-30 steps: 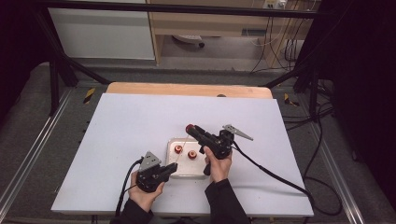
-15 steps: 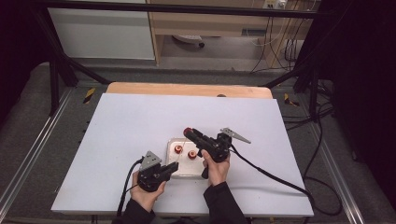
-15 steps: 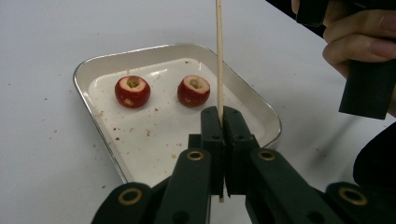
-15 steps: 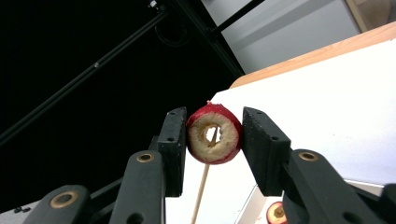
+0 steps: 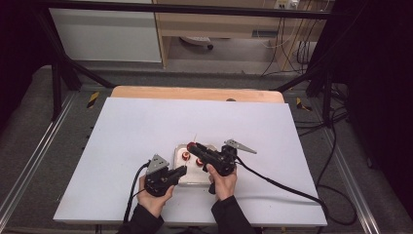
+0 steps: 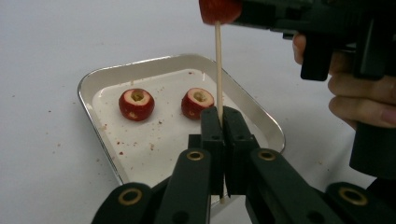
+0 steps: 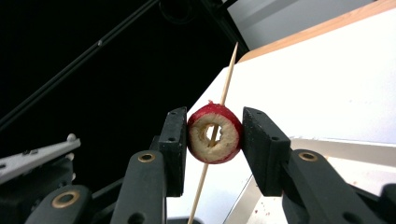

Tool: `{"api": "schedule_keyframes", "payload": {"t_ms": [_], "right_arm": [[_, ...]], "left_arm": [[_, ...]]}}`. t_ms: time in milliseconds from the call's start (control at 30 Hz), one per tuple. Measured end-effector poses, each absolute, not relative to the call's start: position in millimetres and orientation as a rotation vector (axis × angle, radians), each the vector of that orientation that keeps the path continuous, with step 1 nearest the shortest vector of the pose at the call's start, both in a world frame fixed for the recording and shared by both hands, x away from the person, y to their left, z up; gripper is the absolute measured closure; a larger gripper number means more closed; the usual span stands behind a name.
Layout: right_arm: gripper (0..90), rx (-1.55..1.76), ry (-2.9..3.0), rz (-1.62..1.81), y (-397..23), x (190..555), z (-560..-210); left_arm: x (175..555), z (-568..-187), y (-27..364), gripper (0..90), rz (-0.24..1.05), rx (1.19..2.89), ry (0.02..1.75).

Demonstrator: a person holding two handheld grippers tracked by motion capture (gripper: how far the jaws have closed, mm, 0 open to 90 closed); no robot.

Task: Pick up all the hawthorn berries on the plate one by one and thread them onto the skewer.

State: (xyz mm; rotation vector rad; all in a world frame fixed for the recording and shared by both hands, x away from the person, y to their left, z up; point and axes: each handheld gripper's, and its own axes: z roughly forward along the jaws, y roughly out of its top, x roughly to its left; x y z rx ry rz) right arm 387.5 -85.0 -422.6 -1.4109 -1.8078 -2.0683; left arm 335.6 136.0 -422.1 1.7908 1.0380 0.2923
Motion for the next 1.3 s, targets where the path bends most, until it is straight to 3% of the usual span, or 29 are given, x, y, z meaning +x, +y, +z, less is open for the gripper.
{"api": "schedule_keyframes", "payload": {"t_ms": [667,700,733,1033,1300], "right_arm": [[60.7,-1.359,-1.938,-1.984,-76.8,371.9,-438.5],[54.3,-1.352,-1.958,-1.991,-78.5,372.0,-436.2],[54.3,-1.352,-1.958,-1.991,-78.5,372.0,-436.2],[21.6,-1.331,-2.309,-1.804,-98.1,378.5,-423.0],[13.9,-1.307,-2.557,-1.54,-108.1,385.9,-419.4]], "left_arm": [[344.6,-423.0,134.5,88.3,0.309,1.828,0.997],[344.0,-422.6,136.0,88.3,0.318,1.836,0.992],[343.5,-422.6,137.0,88.3,0.316,1.841,0.987],[335.4,-425.0,164.4,88.2,0.352,1.935,0.93],[330.0,-430.9,188.8,88.1,0.352,2.002,0.923]]}}
